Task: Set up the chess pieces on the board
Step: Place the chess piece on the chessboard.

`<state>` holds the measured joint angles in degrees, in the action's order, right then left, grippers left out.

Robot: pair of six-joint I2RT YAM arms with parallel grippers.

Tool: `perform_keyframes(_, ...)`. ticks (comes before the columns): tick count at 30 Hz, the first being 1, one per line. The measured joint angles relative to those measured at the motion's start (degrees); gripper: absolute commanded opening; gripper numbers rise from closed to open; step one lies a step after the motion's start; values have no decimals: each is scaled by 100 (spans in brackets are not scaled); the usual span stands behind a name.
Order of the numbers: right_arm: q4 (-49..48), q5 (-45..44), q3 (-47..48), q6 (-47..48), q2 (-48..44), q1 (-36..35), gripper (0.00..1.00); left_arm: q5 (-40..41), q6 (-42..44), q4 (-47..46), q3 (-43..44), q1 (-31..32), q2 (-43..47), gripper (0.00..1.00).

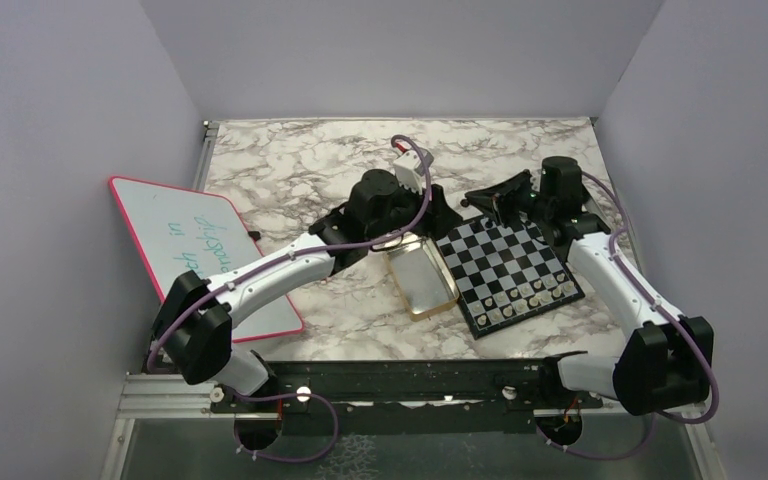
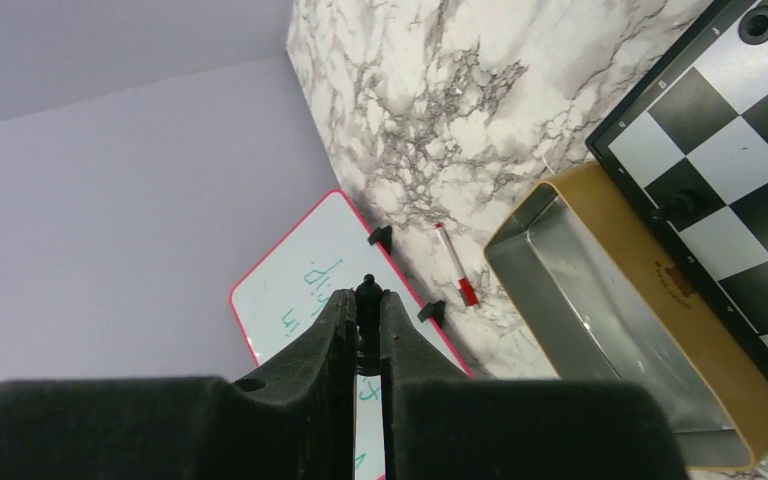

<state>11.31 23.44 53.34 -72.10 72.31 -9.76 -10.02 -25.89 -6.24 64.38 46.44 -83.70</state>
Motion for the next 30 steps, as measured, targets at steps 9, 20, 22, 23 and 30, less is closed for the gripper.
perform_keyframes(9,-221,68,-26,-256,-127,-4,1,205,48,-501,476,129,-590,58)
perform_keyframes(20,-245,114,-31,-310,-184,-7,1,407,136,-557,1012,151,-1213,50)
perform_keyframes(22,-245,111,-31,-313,-190,-7,1,407,144,-553,1021,157,-1270,49)
perform_keyframes(23,-245,111,-31,-313,-192,-7,1,407,146,-546,1021,160,-1290,48)
perform_keyframes(30,-247,109,-31,-313,-195,-7,1,407,146,-505,1062,160,-1375,35)
